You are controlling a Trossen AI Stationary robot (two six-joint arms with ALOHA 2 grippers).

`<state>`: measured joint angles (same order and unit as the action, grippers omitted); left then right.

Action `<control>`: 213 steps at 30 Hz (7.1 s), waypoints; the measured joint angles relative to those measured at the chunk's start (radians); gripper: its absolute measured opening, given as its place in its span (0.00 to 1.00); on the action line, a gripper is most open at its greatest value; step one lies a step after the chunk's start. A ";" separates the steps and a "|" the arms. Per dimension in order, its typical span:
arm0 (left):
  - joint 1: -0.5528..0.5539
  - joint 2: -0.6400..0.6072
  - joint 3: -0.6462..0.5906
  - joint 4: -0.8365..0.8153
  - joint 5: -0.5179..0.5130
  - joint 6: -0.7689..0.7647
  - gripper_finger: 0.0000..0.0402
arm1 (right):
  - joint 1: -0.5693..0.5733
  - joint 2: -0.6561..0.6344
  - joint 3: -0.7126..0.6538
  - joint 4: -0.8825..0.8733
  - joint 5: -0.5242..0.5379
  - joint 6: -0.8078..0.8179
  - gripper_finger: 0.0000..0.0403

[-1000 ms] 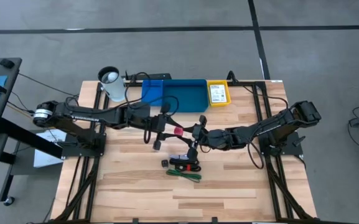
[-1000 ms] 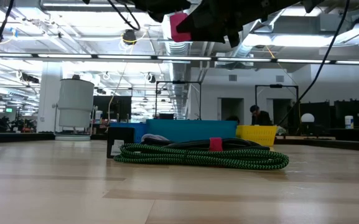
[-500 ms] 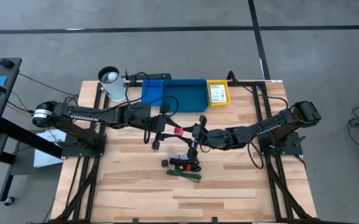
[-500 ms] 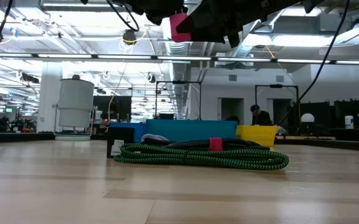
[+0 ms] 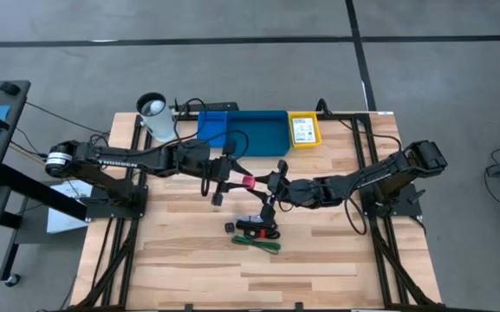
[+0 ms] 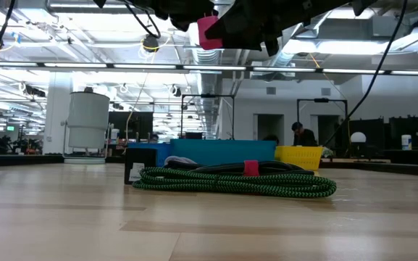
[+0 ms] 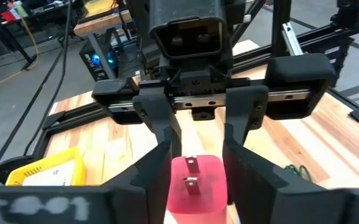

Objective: Pick and place items into bin
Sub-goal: Put the pink charger adapter into the blue bin, then put the black charger adapter into the blue bin

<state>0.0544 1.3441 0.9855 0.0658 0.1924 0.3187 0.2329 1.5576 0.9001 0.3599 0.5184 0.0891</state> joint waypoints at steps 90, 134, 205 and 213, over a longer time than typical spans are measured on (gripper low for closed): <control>0.067 0.025 0.054 -0.120 -0.018 0.057 0.01 | -0.059 -0.002 0.002 0.007 -0.020 0.000 0.60; 0.644 0.237 0.055 -0.331 -0.261 -0.079 0.03 | -0.251 0.000 0.000 -0.218 -0.022 0.087 0.60; -0.158 -0.822 -0.340 -0.253 -0.516 -0.773 0.22 | -0.213 -0.361 0.000 -0.675 -0.034 0.182 0.60; -0.228 -0.800 -0.694 0.221 -0.483 -0.847 0.22 | -0.145 -0.359 0.000 -0.675 0.095 0.182 0.60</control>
<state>-0.1736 0.5441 0.2920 0.2867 -0.2906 -0.5282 0.0879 1.1983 0.8997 -0.3149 0.6137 0.2715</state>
